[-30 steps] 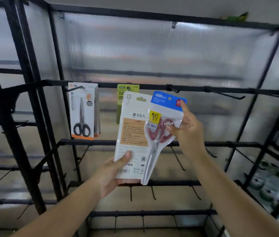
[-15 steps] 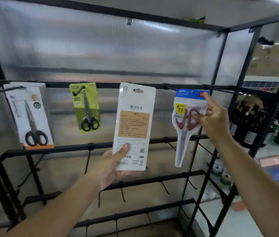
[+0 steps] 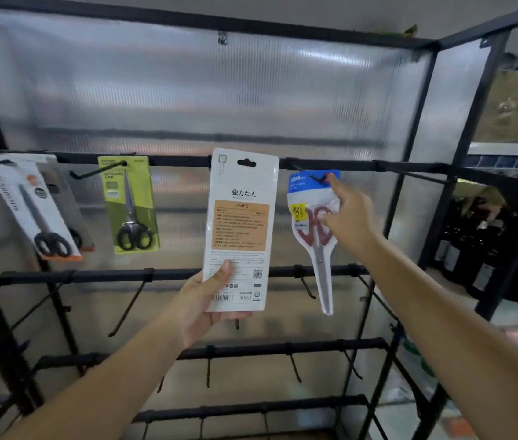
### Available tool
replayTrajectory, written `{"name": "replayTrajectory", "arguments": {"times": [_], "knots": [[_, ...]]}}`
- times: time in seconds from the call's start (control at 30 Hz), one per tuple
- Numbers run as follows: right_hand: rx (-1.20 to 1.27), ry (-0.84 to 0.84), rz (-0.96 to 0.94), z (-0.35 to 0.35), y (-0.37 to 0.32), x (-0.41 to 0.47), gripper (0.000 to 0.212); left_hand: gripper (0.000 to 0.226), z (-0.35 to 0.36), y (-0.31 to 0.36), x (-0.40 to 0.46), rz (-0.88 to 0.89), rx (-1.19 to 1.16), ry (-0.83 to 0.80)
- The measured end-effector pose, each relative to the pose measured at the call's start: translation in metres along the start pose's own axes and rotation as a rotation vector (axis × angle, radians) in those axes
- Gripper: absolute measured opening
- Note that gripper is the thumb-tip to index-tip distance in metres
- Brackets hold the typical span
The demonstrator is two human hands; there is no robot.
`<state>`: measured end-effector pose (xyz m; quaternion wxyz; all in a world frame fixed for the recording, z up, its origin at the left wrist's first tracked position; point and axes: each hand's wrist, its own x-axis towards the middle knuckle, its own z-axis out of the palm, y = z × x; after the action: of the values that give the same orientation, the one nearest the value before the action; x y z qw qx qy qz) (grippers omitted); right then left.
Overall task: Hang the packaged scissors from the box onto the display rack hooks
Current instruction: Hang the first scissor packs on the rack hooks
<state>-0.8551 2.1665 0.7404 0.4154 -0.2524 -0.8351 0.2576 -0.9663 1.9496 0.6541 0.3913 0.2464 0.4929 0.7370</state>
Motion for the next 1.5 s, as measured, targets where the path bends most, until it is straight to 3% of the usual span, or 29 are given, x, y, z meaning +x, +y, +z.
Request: {"name": "replayTrajectory", "arguments": {"times": [0.13, 0.3, 0.37, 0.5, 0.6, 0.67, 0.73, 0.87, 1.0, 1.07, 1.2, 1.5], "knots": [[-0.075, -0.131, 0.085, 0.018, -0.003, 0.039, 0.041, 0.049, 0.007, 0.009, 0.008, 0.030, 0.019, 0.026], [-0.041, -0.255, 0.195, 0.035, 0.003, 0.065, 0.036, 0.055, 0.010, 0.017, 0.013, 0.056, 0.025, 0.049], [-0.055, -0.213, 0.192, 0.037, 0.001, 0.058, 0.034, 0.052, 0.008, 0.017, 0.011, 0.078, 0.037, 0.082], [0.300, 0.033, 0.084, 0.036, -0.013, -0.003, 0.031, 0.035, 0.006, 0.010, 0.005, 0.198, 0.110, 0.202], [0.513, -0.156, -0.015, 0.041, -0.037, -0.052, 0.022, 0.013, 0.008, 0.001, 0.002, 0.308, 0.294, 0.333], [0.541, -0.389, -0.060, 0.046, -0.060, -0.071, 0.042, 0.015, 0.009, -0.005, -0.003, 0.420, 0.460, 0.409], [0.568, -0.495, -0.092, 0.057, -0.077, -0.081, 0.070, 0.024, 0.007, -0.008, -0.012, 0.554, 0.680, 0.397], [0.664, -0.355, -0.075, 0.084, -0.091, -0.088, 0.073, 0.062, -0.009, -0.007, -0.034, 0.619, 1.242, 0.417], [0.697, -0.303, -0.145, 0.100, -0.103, -0.096, 0.092, 0.088, -0.032, 0.012, -0.070, 0.560, 1.509, 0.404], [0.729, -0.305, -0.171, 0.108, -0.112, -0.097, 0.096, 0.077, -0.046, 0.027, -0.088, 0.573, 1.602, 0.437], [0.692, -0.405, -0.242, 0.127, -0.139, -0.102, 0.095, 0.030, -0.072, 0.054, -0.119, 0.748, 1.757, 0.560], [0.688, -0.597, -0.316, 0.202, -0.223, -0.125, 0.094, 0.023, -0.143, 0.104, -0.176, 0.646, 1.807, 0.658]]}}
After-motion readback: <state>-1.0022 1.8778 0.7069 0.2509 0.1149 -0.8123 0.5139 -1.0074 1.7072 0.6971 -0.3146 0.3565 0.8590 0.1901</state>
